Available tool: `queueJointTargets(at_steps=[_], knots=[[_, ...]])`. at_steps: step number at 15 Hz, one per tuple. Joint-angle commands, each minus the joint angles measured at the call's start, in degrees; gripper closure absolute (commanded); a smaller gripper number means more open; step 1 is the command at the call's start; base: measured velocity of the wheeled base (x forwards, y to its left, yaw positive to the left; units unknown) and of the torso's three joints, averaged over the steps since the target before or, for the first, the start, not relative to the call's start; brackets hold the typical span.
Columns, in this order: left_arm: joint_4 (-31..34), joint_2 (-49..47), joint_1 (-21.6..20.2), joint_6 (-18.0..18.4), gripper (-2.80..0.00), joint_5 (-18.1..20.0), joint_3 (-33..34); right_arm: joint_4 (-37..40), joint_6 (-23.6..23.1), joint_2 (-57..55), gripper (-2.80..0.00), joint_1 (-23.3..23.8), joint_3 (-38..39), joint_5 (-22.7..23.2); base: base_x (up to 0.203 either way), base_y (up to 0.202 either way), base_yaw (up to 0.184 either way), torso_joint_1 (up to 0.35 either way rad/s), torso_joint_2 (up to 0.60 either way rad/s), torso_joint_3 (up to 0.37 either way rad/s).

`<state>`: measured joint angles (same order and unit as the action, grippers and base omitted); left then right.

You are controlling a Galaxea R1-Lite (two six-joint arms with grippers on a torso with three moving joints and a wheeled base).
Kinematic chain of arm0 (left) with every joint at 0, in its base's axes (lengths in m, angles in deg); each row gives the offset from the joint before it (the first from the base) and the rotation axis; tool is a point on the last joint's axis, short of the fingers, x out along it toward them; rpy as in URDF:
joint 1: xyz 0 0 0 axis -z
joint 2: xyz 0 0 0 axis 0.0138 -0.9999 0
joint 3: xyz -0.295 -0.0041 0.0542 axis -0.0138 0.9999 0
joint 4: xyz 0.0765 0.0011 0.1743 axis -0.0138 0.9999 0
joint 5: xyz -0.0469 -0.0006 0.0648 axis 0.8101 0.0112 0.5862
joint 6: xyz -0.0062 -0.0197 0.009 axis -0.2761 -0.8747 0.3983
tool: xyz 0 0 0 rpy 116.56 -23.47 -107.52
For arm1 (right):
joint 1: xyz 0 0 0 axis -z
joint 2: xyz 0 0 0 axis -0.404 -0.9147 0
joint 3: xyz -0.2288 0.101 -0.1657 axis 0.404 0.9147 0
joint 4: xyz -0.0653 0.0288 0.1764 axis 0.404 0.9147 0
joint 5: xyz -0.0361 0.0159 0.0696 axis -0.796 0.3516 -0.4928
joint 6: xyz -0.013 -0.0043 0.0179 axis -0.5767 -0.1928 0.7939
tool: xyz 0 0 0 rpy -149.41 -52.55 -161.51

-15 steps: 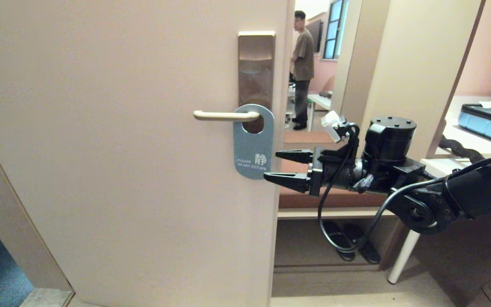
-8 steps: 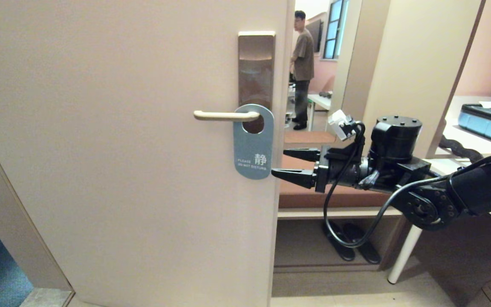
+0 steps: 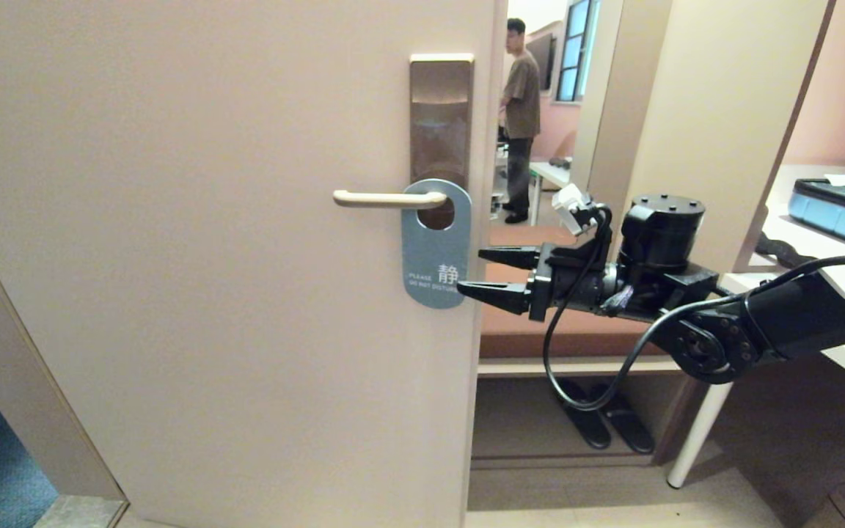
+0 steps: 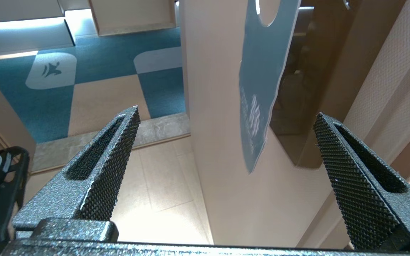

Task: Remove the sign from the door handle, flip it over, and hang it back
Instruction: Take down the sign

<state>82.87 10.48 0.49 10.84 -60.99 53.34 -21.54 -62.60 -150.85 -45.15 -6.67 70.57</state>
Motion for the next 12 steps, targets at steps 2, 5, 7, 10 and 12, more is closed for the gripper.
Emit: queueJointTargets(at_steps=[2, 5, 7, 10, 12], knots=[[-0.01, -0.07, -0.05, -0.04, 0.00, 0.00, 0.00, -0.34, 0.01, -1.78, -2.80, -0.12, -2.26, 0.27, 0.000, 0.000, 0.000, 0.000, 0.00, 0.000], [-0.01, -0.07, -0.05, -0.04, 0.00, 0.00, 0.00, -0.34, 0.01, -1.86, -2.80, -0.56, -2.26, 0.27, 0.000, 0.000, 0.000, 0.000, 0.00, 0.000], [-0.01, -0.07, -0.05, -0.04, 0.00, 0.00, 0.00, -0.26, 0.01, -1.86, -2.80, -1.19, -2.26, 0.27, 0.000, 0.000, 0.000, 0.000, 0.00, 0.000], [-0.01, -0.07, -0.05, -0.04, 0.00, 0.00, 0.00, -0.30, 0.01, -1.86, -2.80, -2.20, -2.26, 0.18, 0.000, 0.000, 0.000, 0.000, 0.00, 0.000], [-0.01, -0.07, -0.05, -0.04, 0.00, 0.00, 0.00, -0.34, -0.05, -1.86, -2.80, -2.68, -2.78, 0.20, 0.000, 0.000, 0.000, 0.000, 0.00, 0.000]])
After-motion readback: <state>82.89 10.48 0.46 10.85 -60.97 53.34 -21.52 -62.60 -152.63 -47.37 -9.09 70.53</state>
